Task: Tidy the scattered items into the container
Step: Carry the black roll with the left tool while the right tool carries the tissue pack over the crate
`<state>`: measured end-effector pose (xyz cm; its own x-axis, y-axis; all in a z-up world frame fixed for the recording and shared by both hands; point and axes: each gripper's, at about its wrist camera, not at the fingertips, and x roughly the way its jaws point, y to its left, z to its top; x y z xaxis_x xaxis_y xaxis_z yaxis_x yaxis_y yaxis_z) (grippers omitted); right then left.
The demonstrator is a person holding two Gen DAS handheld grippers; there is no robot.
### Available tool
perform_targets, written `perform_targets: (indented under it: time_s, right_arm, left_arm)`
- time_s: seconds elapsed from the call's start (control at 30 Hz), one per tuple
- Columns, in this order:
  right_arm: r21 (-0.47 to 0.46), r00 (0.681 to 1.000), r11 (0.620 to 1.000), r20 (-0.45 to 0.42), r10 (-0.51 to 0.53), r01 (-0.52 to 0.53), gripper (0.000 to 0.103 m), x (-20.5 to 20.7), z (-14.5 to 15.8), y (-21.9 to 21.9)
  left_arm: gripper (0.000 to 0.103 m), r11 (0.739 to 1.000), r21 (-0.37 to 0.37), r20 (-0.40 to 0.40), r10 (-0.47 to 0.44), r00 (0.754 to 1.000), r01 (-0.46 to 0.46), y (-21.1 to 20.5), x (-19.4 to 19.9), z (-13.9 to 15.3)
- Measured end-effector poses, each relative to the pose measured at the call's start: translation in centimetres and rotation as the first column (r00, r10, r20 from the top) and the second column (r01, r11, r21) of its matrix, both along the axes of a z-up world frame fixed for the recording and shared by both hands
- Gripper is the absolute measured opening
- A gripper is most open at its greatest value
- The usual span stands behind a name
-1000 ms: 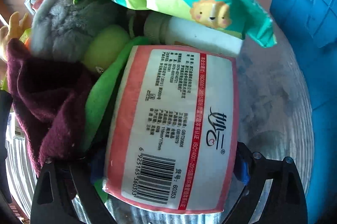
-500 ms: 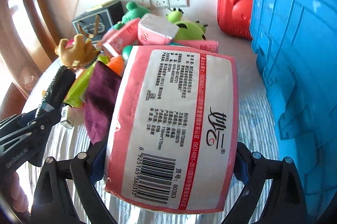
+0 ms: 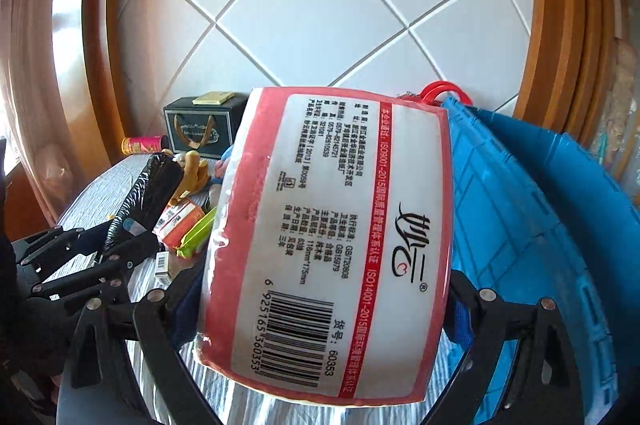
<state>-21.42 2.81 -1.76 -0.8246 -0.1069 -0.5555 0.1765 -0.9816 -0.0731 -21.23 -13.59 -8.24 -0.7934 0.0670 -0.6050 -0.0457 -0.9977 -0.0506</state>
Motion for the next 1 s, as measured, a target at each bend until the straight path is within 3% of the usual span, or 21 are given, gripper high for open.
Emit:
perform_targets:
  time_s: [0.27, 0.47, 0.8, 1.0]
  right_arm:
    - [0.021, 0.981, 0.989, -0.137, -0.140, 0.144, 0.094, 4.3, 5.8, 6.0]
    - [0.029, 0.952, 0.969, -0.197, -0.236, 0.246, 0.094, 6.2, 8.0, 14.1]
    - [0.108, 0.942, 0.957, -0.240, -0.236, 0.268, 0.094, 7.4, 7.9, 30.2]
    - [0.107, 0.960, 0.963, -0.161, -0.230, 0.248, 0.094, 5.8, 5.9, 37.5]
  left_arm:
    - [0.034, 0.995, 0.004, -0.106, -0.103, 0.989, 0.104, 5.0, 2.2, 5.2]
    - [0.034, 0.984, -0.004, -0.173, -0.174, 0.969, 0.176, 12.9, 2.7, 8.5]
    - [0.034, 0.977, -0.022, -0.279, -0.210, 0.937, 0.212, 31.2, 3.9, 12.7]
    - [0.034, 0.977, -0.017, -0.229, -0.209, 0.951, 0.211, 39.4, 3.8, 13.8]
